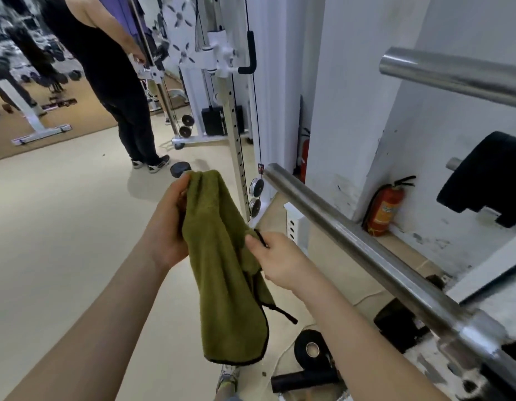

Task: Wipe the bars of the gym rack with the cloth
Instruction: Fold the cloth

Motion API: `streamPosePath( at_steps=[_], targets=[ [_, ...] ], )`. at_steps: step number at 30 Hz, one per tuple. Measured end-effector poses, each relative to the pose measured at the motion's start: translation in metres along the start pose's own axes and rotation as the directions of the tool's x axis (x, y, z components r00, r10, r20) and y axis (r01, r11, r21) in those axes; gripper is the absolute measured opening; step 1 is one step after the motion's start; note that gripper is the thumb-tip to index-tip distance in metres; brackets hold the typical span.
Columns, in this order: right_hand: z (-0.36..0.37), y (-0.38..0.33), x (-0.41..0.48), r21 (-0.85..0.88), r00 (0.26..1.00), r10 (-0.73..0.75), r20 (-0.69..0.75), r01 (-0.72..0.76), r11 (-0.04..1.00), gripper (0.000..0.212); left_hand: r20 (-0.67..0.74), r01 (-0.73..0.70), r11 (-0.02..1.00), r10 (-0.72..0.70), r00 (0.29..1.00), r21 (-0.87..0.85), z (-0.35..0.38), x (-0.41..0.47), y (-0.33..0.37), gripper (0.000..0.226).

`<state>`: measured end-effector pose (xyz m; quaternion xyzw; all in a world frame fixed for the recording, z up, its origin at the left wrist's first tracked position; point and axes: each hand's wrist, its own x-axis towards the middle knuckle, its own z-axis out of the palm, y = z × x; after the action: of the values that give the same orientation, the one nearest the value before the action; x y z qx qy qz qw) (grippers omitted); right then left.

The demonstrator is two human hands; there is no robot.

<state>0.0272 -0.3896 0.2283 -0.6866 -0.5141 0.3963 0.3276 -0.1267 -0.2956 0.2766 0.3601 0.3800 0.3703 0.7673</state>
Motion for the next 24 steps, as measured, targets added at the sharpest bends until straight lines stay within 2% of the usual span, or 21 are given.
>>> streamPosePath(
  at_steps=[2,4,6,9,12,16,21,24],
  targets=[
    [-0.018,-0.03,0.018,0.238,0.998,0.034,0.054,-0.046,0.97,0.036,0.025,-0.028,0.998,0.03,0.999,-0.05,-0.01,0.033,0.014,0.044],
    [-0.037,-0.056,0.048,0.361,0.995,0.026,0.095,-0.059,0.931,0.031,0.053,-0.044,0.996,0.049,0.997,-0.082,-0.024,0.078,0.034,0.042],
    [-0.055,-0.079,0.088,0.477,0.992,-0.044,0.119,-0.018,0.879,0.028,0.086,-0.046,0.994,0.055,0.995,-0.097,-0.036,0.13,0.057,0.046],
    [-0.078,-0.104,0.155,0.631,0.996,-0.078,0.034,0.039,0.775,0.024,0.097,-0.045,0.989,0.06,0.993,-0.143,-0.049,0.202,0.088,0.038],
    [-0.113,-0.126,0.219,0.662,0.996,-0.015,-0.089,0.071,0.747,0.018,0.11,-0.064,0.983,0.083,0.99,-0.173,-0.057,0.271,0.123,0.033],
    [-0.175,-0.124,0.282,0.595,0.954,0.159,-0.253,0.024,0.803,0.022,0.107,-0.046,0.998,0.05,0.993,-0.035,-0.041,0.353,0.152,0.047],
    [-0.226,-0.078,0.329,0.573,0.794,0.405,-0.453,-0.088,0.815,0.019,0.095,-0.045,0.971,0.023,0.995,0.234,-0.012,0.442,0.144,0.013],
    [-0.243,-0.041,0.343,0.59,0.695,0.503,-0.513,-0.14,0.795,0.009,0.091,-0.052,0.931,0.021,0.996,0.362,0.018,0.492,0.123,0.011]
  ],
)
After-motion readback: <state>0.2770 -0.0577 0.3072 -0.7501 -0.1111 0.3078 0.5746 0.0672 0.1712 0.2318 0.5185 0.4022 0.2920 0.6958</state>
